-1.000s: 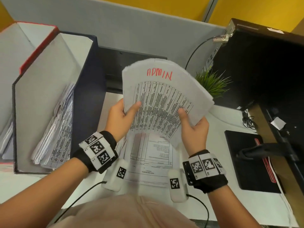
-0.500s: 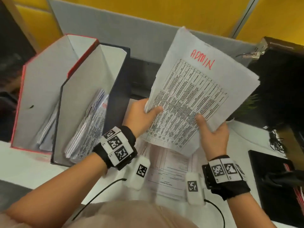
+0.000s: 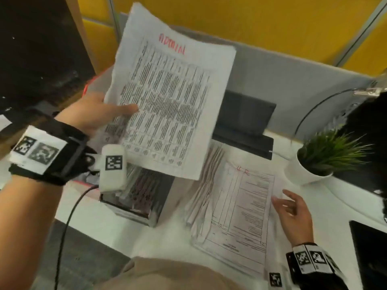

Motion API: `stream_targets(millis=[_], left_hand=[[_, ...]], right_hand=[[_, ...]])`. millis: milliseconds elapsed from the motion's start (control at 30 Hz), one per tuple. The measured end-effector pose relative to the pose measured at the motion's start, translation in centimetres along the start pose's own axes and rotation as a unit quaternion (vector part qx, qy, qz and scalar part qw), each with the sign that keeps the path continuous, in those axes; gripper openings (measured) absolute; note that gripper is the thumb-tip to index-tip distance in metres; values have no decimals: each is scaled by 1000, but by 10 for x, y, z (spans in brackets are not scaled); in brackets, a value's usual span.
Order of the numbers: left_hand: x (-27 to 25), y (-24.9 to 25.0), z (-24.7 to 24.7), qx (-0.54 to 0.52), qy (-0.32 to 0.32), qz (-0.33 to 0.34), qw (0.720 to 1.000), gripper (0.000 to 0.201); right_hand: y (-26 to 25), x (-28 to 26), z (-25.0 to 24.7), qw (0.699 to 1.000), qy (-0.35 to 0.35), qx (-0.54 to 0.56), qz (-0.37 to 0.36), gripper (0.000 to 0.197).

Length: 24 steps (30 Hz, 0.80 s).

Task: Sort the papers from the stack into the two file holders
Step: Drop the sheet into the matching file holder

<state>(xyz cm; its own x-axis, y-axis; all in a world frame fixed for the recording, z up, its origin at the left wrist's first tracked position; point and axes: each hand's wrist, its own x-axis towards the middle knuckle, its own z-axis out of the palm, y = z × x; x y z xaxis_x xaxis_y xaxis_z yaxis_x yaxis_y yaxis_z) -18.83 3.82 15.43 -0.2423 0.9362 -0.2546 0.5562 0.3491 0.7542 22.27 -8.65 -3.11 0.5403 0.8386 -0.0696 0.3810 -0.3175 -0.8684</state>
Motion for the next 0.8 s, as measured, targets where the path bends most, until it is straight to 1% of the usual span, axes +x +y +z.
stream_targets(millis=[67, 133, 200, 233, 300, 400, 433, 533, 633, 700, 800], left_hand=[[0, -11, 0, 85, 53, -1, 995, 58], [-3, -18, 10, 129, 64, 12, 990, 51], [-1, -24, 23, 160, 55, 23, 985, 52], [0, -27, 31, 169, 53, 31, 984, 49], [0, -29, 45, 192, 51, 54, 979, 39], [2, -33, 67, 258, 15, 88, 962, 16], [4, -36, 74, 279, -3, 83, 957, 16], [12, -45, 92, 319, -60, 43, 945, 28], [19, -50, 101, 356, -98, 20, 929, 34], [21, -51, 105, 377, -105, 15, 920, 37], [22, -49, 105, 386, -97, 26, 917, 36]], right_hand=[[14, -1, 3, 998, -10, -42, 44, 50], [25, -1, 8, 994, -19, -81, 72, 62], [34, -3, 13, 990, -21, -112, 82, 71], [38, -4, 16, 988, -22, -125, 85, 74], [43, -5, 20, 985, -28, -145, 89, 80], [48, -4, 22, 982, -30, -159, 95, 84], [48, -3, 23, 982, -30, -161, 94, 84], [50, -3, 24, 982, -33, -159, 95, 85], [51, -3, 24, 983, -35, -153, 97, 84], [51, -3, 24, 983, -36, -150, 97, 84], [53, -4, 24, 983, -34, -151, 97, 83]])
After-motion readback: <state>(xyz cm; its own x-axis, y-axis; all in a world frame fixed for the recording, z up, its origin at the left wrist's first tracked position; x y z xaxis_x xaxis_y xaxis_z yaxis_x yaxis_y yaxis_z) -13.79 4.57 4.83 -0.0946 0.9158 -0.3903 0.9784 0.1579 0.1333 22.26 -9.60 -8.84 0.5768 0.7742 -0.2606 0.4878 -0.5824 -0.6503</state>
